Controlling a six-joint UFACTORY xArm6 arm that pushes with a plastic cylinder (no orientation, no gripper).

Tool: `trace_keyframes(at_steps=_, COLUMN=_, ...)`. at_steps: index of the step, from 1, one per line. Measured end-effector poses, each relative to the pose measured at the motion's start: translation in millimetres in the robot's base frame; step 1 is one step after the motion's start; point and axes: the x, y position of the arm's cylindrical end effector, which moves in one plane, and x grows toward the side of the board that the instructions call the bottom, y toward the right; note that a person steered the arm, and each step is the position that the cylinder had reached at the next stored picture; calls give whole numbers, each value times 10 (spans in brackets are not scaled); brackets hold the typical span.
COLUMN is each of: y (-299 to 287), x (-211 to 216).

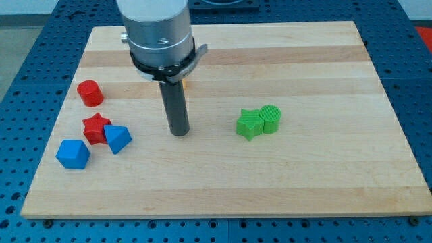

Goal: Point your arm towards the bottom center

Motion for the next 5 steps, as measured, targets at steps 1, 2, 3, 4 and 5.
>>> trace_keyframes(at_steps=1, y=15, x=116)
trace_keyframes(at_steps=2, y=15, x=318)
trace_keyframes(at_steps=3, y=12, x=567)
trace_keyframes(at_steps=4, y=-78, x=779)
trace_keyframes(at_steps=5, y=-112, x=833)
